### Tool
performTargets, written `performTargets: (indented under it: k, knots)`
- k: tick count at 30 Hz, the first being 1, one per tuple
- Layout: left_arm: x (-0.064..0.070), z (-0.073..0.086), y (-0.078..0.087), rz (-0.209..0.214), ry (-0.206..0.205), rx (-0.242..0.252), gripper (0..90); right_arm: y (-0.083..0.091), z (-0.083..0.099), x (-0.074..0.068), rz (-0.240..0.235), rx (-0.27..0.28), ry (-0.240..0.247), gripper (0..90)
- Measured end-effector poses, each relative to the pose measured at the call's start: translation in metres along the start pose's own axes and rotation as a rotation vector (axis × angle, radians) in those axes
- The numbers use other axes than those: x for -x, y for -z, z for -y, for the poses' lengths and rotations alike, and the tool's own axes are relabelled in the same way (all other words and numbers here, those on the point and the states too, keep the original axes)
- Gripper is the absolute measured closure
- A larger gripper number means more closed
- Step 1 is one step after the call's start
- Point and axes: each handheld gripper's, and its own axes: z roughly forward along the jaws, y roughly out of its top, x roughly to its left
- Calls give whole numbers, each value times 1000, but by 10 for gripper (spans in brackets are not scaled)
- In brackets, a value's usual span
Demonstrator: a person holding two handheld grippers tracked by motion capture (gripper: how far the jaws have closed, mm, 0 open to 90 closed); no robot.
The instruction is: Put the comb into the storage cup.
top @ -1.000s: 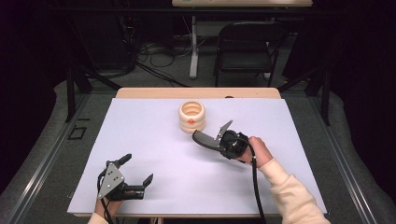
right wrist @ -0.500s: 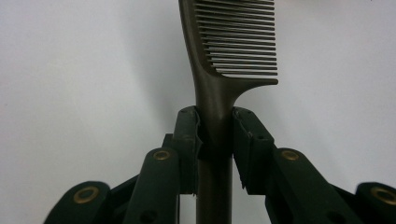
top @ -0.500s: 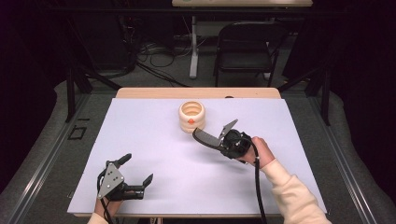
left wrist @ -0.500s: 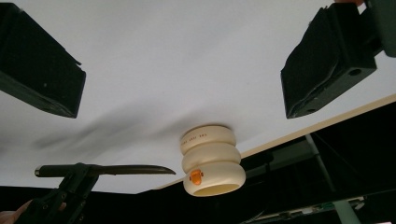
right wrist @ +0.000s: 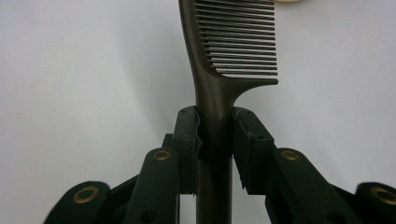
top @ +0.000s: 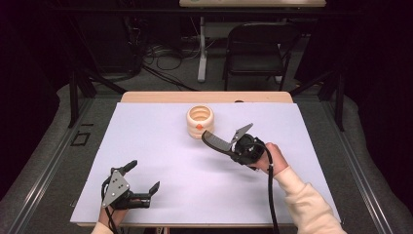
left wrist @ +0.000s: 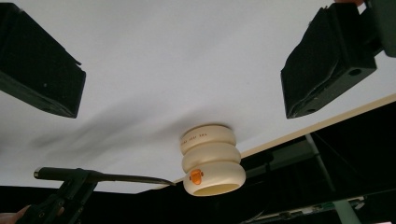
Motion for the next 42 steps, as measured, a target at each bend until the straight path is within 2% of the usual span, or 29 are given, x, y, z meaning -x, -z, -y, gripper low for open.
performTargets:
  k: [13, 38, 42]
  knots:
    - [0, 0, 0, -1, 1, 0, 1, 4, 1, 2, 7, 62, -24, 722]
    - [0, 0, 0, -3, 2, 4, 1, 9, 4, 3, 12, 130, -65, 722]
    - [0, 0, 0, -3, 2, 4, 1, 10, 5, 3, 14, 139, -60, 722]
